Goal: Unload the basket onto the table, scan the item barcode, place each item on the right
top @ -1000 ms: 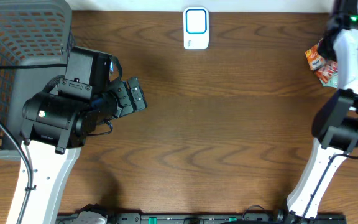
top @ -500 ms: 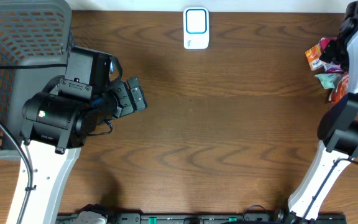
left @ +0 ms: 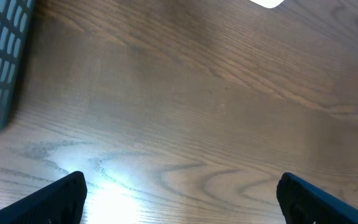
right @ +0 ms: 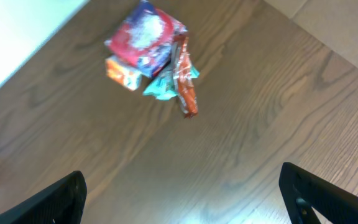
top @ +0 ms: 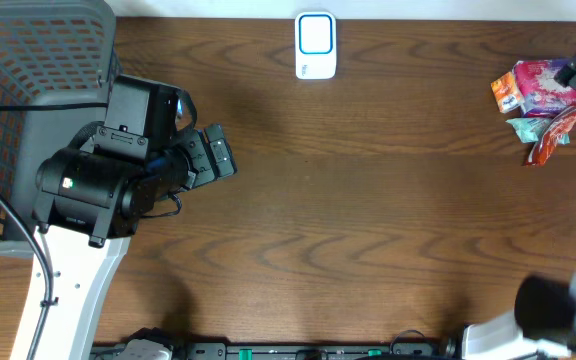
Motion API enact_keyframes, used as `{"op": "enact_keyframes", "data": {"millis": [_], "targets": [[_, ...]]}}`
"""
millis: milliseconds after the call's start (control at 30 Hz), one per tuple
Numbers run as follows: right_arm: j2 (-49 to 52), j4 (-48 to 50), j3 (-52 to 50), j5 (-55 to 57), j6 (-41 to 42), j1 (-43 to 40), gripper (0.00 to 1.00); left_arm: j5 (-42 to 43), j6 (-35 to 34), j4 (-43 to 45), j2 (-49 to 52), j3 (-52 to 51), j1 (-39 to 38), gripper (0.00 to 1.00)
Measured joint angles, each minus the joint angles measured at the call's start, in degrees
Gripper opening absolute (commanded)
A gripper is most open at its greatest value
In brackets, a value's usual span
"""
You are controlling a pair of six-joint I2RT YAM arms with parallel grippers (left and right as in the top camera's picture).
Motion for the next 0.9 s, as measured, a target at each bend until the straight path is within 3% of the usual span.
{"op": "enact_keyframes", "data": {"millis": [300, 433, 533, 900], "targets": [[-19.17, -0.24, -20.76, -3.28, 1.11, 12.09, 0.99, 0.00, 0.00, 0.00, 0.00, 0.00, 0.02, 0.98], [-25.14, -5.81, -26.88, -9.62, 1.25, 16.00, 0.99, 0.00, 0.00, -0.02, 0.00, 0.00, 0.00, 0.98], [-28.35, -9.94, -29.44, -14.14, 1.29, 17.11, 0.99, 0.00, 0.00, 0.00, 0.00, 0.00, 0.00, 0.98], [-30.73, -10.03, -30.36, -18.38, 1.29, 17.35, 0.99, 0.00, 0.00, -0.02, 0.00, 0.00, 0.00, 0.98]]}}
